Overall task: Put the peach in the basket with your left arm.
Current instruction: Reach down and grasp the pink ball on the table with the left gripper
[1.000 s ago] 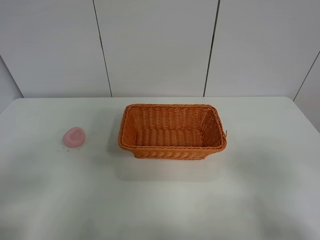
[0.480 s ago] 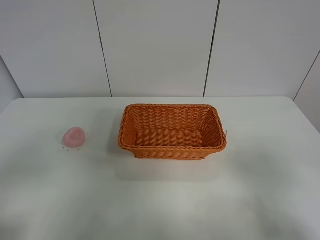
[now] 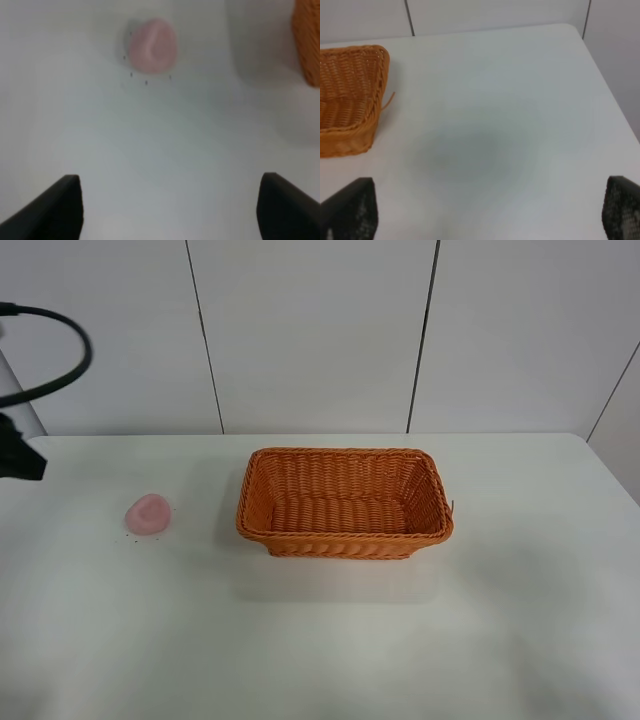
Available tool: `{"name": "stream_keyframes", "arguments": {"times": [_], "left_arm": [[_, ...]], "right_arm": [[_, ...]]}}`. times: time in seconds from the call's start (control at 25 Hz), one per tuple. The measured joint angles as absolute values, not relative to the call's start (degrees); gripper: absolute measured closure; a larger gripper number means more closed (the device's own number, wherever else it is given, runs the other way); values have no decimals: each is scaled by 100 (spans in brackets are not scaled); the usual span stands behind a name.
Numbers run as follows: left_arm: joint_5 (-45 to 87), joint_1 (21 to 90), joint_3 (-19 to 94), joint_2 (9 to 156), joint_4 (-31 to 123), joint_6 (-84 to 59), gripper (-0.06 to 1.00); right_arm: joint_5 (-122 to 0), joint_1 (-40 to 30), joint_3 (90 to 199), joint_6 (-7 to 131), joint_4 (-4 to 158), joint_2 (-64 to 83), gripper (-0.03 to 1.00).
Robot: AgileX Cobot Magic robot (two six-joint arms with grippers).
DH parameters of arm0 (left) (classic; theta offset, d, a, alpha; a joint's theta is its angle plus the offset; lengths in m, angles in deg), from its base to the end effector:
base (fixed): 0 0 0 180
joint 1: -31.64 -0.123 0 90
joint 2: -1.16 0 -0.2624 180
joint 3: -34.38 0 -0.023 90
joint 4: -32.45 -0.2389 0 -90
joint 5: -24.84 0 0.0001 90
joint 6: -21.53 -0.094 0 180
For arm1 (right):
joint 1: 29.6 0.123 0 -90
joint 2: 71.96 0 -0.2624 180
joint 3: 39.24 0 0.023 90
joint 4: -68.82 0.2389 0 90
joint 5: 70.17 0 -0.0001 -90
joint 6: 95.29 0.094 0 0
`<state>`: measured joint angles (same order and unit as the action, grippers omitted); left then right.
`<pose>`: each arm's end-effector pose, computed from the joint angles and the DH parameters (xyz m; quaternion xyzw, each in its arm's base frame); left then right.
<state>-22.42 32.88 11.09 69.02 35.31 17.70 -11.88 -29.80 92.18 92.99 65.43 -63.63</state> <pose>0.2026 -0.0078 0.3140 0.0320 0.9341 -0.0151 0.3553 0.0129 -0.0048 0.2707 0.0628 0.8416 0.0082 0.5363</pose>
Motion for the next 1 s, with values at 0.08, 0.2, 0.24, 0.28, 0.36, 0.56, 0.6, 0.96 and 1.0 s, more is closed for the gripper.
{"name": "stream_keyframes", "arguments": {"times": [0.08,0.2,0.24,0.28,0.36,0.56,0.6,0.96,1.0], "left_arm": [[-2048,3288,1542,7785,3531,1737,13],[-2004,3288,2286,9066,3531,1704,13],[-2011,3288,2527,9505,3531,1704,13],[-2025,3288,2821,9930,3551,1704,13],[-2131,3288,3405,10647,3673,1709,13],[-2378,3288,4497,12054,3781,1709,13],[-2386,3288,4651,12269,3786,1709,13],[-2392,3288,4955,13513,3701,1709,13],[-2386,3288,4955,13624,3665,1709,13]], "right_arm": [[-1188,-2980,9218,9299,6543,-6363,27],[-1188,-2980,9218,9299,6543,-6363,27],[-1188,-2980,9218,9299,6543,-6363,27],[-1188,-2980,9218,9299,6543,-6363,27],[-1188,-2980,9218,9299,6543,-6363,27],[-1188,-2980,9218,9299,6543,-6363,27],[-1188,-2980,9218,9299,6543,-6363,27],[-1188,-2980,9218,9299,6543,-6363,27],[-1188,-2980,9218,9299,6543,-6363,27]]}}
